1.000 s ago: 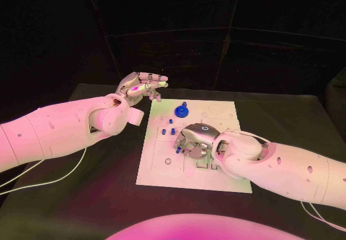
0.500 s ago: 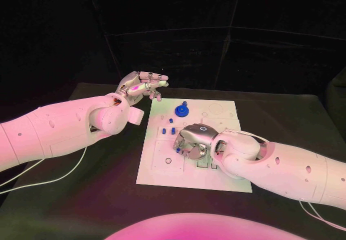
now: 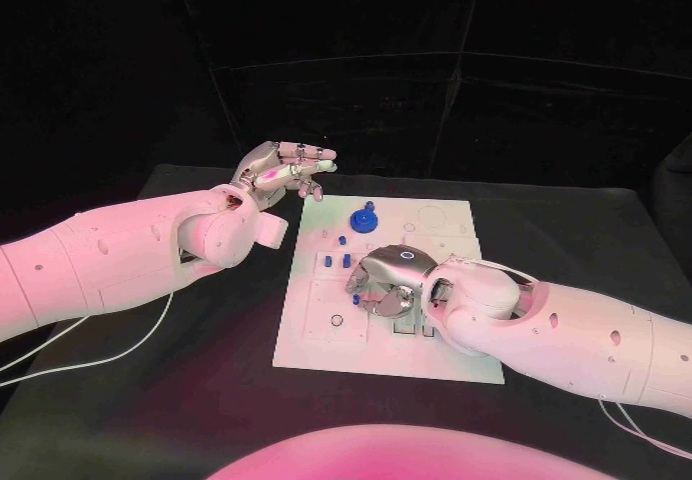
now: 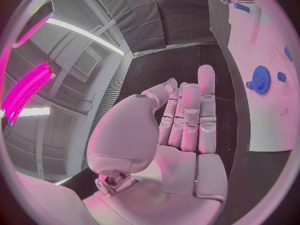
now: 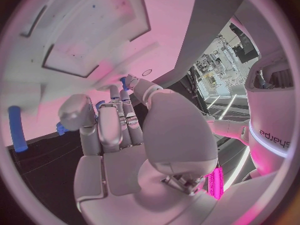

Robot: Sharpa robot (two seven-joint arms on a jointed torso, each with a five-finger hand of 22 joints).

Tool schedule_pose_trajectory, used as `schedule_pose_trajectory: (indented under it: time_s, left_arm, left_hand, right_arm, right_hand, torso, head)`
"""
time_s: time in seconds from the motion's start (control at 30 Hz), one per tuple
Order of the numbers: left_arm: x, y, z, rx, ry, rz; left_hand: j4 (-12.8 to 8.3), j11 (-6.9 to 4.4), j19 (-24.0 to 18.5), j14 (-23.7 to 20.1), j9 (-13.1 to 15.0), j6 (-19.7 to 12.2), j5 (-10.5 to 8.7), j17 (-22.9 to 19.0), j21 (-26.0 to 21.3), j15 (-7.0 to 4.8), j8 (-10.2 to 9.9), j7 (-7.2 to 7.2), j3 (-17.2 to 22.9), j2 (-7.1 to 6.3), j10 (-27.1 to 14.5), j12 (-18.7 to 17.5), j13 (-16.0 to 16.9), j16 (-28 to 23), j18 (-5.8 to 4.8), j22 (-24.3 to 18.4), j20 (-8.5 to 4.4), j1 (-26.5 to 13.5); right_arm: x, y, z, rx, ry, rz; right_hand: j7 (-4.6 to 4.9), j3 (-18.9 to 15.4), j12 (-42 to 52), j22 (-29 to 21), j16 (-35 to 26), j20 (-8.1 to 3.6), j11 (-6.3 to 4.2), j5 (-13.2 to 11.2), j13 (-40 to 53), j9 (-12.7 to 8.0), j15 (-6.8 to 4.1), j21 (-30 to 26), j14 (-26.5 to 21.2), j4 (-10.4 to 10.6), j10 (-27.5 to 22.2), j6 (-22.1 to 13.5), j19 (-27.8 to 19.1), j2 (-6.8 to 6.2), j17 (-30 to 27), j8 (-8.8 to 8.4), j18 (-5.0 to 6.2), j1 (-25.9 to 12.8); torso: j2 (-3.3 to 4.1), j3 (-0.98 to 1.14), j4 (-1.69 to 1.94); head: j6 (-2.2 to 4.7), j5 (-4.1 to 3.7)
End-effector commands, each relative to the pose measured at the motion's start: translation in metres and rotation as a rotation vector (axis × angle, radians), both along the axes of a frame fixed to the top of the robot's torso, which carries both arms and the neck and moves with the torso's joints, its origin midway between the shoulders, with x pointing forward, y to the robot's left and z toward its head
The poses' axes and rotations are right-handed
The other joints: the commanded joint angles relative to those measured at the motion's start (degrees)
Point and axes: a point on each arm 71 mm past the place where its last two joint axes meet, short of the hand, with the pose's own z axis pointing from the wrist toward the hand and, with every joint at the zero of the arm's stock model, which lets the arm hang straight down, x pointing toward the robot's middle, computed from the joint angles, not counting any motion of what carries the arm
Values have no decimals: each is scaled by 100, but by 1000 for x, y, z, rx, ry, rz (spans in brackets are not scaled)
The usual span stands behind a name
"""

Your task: Assemble the parts on the task board

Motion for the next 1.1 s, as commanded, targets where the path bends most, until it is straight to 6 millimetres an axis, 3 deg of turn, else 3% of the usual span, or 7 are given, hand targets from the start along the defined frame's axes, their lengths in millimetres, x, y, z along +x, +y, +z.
schedule_pose_trajectory:
  time_s: [0.03,0.3,0.47,0.6,0.7,0.9,1.1]
  left_arm:
    - [0,-1,2,-10,-1,-12]
    - [0,-1,1,-10,0,-14]
    - [0,1,1,-9,0,-12]
    - [0,1,1,-9,1,-11]
    - [0,2,1,-8,1,-10]
    - [0,0,1,-11,-6,-10]
    - [1,-1,1,-11,-8,-9]
  left_hand:
    - [-24,-12,-29,-46,-9,-52,38,-5,-29,-7,27,2,1,-20,-31,33,6,-24,74,-9,-7,41]
    - [-25,-6,-30,-53,-9,-64,38,-17,-32,-2,33,7,-1,-17,-47,45,6,-24,73,-10,-4,35]
    - [-25,-6,-30,-54,-8,-64,38,-19,-32,-2,34,7,0,-16,-47,46,6,-25,73,-10,-4,35]
    - [-25,-6,-31,-55,-8,-64,38,-21,-32,-1,35,8,0,-14,-48,48,7,-25,73,-10,-3,35]
    - [-25,-6,-31,-55,-8,-64,38,-21,-32,-1,35,8,0,-14,-48,48,7,-25,73,-10,-3,35]
    - [-25,-6,-31,-57,-7,-63,38,-23,-33,-1,39,7,0,-12,-48,54,8,-25,72,-11,-2,34]
    - [-25,-6,-31,-57,-7,-63,38,-23,-33,-1,39,7,0,-12,-48,54,8,-25,72,-11,-2,34]
  right_arm:
    - [1,0,5,51,-48,-17]
    - [-4,-22,13,98,-84,-48]
    - [-4,-45,23,112,-62,-108]
    - [6,-64,36,82,-37,-174]
    - [16,-79,47,49,-39,-220]
    - [33,-98,56,-12,-65,-258]
    - [38,-100,54,-74,-67,-251]
  right_hand:
    - [-5,-71,20,-104,-32,14,-1,32,17,0,28,-76,78,-15,-80,-115,-49,-10,-38,-19,102,-26]
    - [-9,-141,83,-24,52,12,-10,40,27,15,20,-32,122,-31,-78,-123,1,-16,62,4,87,-17]
    - [-32,-193,187,68,79,5,-35,43,36,30,1,27,150,-24,2,-44,70,23,78,32,68,-15]
    - [-36,-255,223,87,62,6,-41,31,30,30,-3,41,148,1,11,-25,96,4,51,29,62,-62]
    - [-47,-395,220,75,68,7,-41,11,18,23,-3,32,153,33,-94,-43,109,-43,52,12,62,-117]
    - [-111,-700,186,-12,76,26,-27,7,15,18,17,-31,164,25,-391,-98,103,-22,46,3,71,-9]
    - [-184,-904,205,-41,87,47,-7,-13,19,15,39,-54,171,47,-505,-147,105,22,45,-1,74,68]
  torso:
    - [-3,1,1]
    - [-4,4,-18]
    - [-21,0,-22]
    - [-14,6,-18]
    - [-19,-4,-19]
    - [-3,-1,-4]
    - [-3,3,-9]
  head:
    - [7,-4]
    - [29,-10]
    - [73,-73]
    - [123,-141]
    - [162,-211]
    - [232,-265]
    - [224,-286]
